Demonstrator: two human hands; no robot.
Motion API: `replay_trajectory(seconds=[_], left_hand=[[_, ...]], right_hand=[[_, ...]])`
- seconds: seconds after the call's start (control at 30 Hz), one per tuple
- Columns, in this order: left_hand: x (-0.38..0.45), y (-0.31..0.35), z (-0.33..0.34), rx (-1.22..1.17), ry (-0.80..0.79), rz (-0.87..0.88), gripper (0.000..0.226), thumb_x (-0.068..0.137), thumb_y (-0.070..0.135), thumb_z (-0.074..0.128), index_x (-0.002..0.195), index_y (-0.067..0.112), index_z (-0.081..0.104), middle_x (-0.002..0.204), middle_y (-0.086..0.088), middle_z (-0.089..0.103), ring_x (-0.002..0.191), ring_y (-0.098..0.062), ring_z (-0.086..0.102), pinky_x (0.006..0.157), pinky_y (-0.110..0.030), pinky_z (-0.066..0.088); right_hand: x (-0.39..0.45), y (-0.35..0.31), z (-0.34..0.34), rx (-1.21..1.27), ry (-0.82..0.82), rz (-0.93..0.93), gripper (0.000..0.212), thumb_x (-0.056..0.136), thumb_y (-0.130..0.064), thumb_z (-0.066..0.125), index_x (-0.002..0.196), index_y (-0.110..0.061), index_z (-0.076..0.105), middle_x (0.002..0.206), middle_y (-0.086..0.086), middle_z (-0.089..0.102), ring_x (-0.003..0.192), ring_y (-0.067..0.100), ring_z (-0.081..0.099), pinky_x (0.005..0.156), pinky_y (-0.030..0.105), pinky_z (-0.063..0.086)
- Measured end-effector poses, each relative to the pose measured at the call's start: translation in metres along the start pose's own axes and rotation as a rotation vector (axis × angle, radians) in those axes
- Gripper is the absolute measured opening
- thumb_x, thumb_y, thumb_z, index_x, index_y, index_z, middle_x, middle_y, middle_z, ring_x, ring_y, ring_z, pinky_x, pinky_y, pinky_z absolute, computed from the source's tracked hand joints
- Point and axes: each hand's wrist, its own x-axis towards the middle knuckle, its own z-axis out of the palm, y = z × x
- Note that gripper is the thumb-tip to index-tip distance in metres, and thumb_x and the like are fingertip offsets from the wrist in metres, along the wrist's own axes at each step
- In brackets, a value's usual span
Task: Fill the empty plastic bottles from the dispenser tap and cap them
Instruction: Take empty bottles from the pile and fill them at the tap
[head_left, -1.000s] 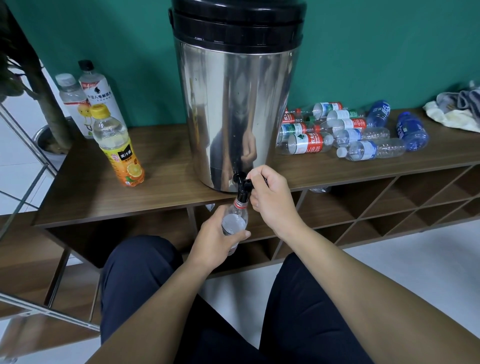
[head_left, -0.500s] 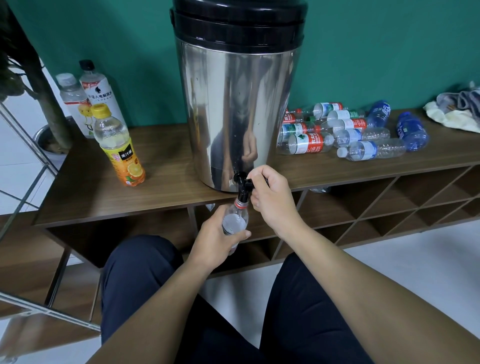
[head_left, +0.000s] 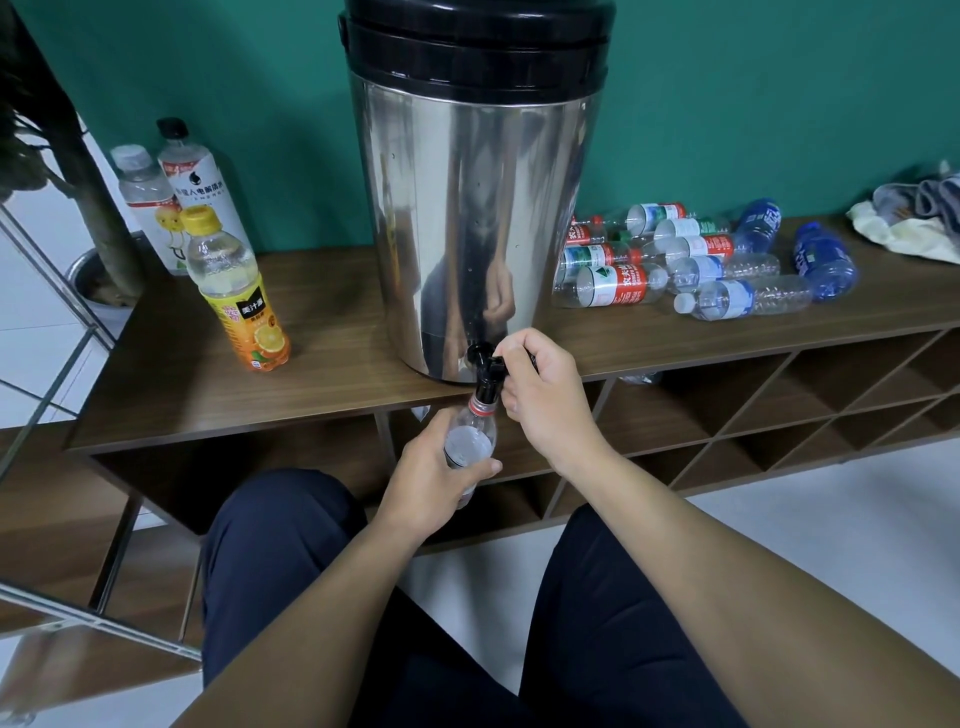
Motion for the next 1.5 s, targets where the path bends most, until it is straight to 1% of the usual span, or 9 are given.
replay_trajectory(seconds=[0.17,0.3,0.47,0.73,0.93,1.1,1.3,1.43,1.5], left_hand=[[0.0003,-0.0014,0.0,0.014,-0.007,0.003,0.058,0.089,0.026,0.096,0.136,0.04,0.065,0.113,0.003,0.077,0.101,-0.025,0.075,0.074,-0.021,0.061],[0.0016,-0.004,-0.0011,0.053,-0.017,0.006,0.06,0.088,0.031,0.097,0.138,0.042,0.064,0.117,0.009,0.077,0.106,-0.015,0.075,0.091,-0.036,0.066],[0.0022,-0.0055,-0.0022,0.095,-0.023,-0.002,0.065,0.087,0.036,0.097,0.141,0.043,0.061,0.121,0.015,0.075,0.115,-0.007,0.072,0.101,-0.034,0.062],[0.0023,-0.0031,-0.0008,0.14,-0.024,-0.033,0.069,0.088,0.039,0.096,0.146,0.041,0.058,0.129,0.02,0.071,0.121,-0.002,0.068,0.098,-0.022,0.055],[0.0044,-0.0072,-0.0011,0.12,-0.022,-0.021,0.068,0.087,0.037,0.097,0.144,0.041,0.061,0.127,0.018,0.073,0.122,-0.005,0.07,0.108,-0.036,0.059],[0.0038,-0.0079,-0.0008,0.091,-0.016,0.009,0.065,0.085,0.034,0.098,0.14,0.042,0.064,0.123,0.016,0.076,0.117,-0.006,0.072,0.106,-0.038,0.06],[0.0018,-0.0046,-0.0016,0.076,-0.022,-0.003,0.064,0.088,0.033,0.097,0.142,0.042,0.063,0.122,0.015,0.076,0.115,-0.006,0.072,0.098,-0.025,0.059],[0.0005,-0.0022,-0.0015,0.089,-0.017,-0.011,0.062,0.088,0.033,0.096,0.139,0.042,0.062,0.119,0.014,0.076,0.111,-0.006,0.073,0.084,-0.013,0.058],[0.0002,-0.0015,-0.0014,0.086,-0.017,-0.014,0.063,0.088,0.033,0.096,0.14,0.042,0.062,0.12,0.014,0.076,0.111,-0.005,0.073,0.084,-0.014,0.059]], right_hand=[[0.0007,0.0018,-0.0004,-0.006,0.001,-0.003,0.03,0.115,-0.024,0.053,0.087,-0.028,0.065,0.061,-0.016,0.05,0.057,0.007,0.045,0.057,0.027,0.037],[0.0011,0.0024,-0.0001,-0.023,0.004,-0.001,0.031,0.115,-0.025,0.053,0.087,-0.031,0.065,0.061,-0.017,0.051,0.058,0.006,0.046,0.058,0.027,0.038],[0.0008,0.0011,-0.0005,-0.02,-0.001,0.002,0.029,0.115,-0.025,0.053,0.089,-0.027,0.065,0.06,-0.017,0.05,0.057,0.006,0.045,0.057,0.027,0.037],[0.0003,0.0006,0.0,-0.017,0.004,-0.001,0.029,0.115,-0.024,0.052,0.089,-0.027,0.064,0.059,-0.018,0.05,0.056,0.005,0.044,0.056,0.027,0.037],[0.0003,0.0006,-0.0003,-0.009,-0.002,-0.004,0.03,0.115,-0.024,0.053,0.088,-0.027,0.065,0.06,-0.017,0.051,0.057,0.006,0.045,0.057,0.028,0.037],[-0.0003,0.0004,0.0001,-0.002,0.001,-0.003,0.031,0.115,-0.023,0.052,0.087,-0.028,0.065,0.059,-0.017,0.05,0.056,0.006,0.044,0.056,0.027,0.037],[-0.0005,-0.0009,0.0015,-0.004,0.009,-0.002,0.04,0.114,-0.024,0.053,0.078,-0.038,0.064,0.06,-0.016,0.049,0.056,0.007,0.044,0.055,0.028,0.036],[-0.0011,-0.0008,0.0007,-0.003,0.006,-0.003,0.033,0.114,-0.024,0.053,0.084,-0.03,0.064,0.061,-0.016,0.05,0.056,0.007,0.044,0.055,0.026,0.037],[-0.0015,-0.0007,0.0004,-0.007,0.003,-0.005,0.033,0.114,-0.024,0.053,0.084,-0.031,0.064,0.061,-0.016,0.05,0.057,0.007,0.045,0.055,0.026,0.037]])
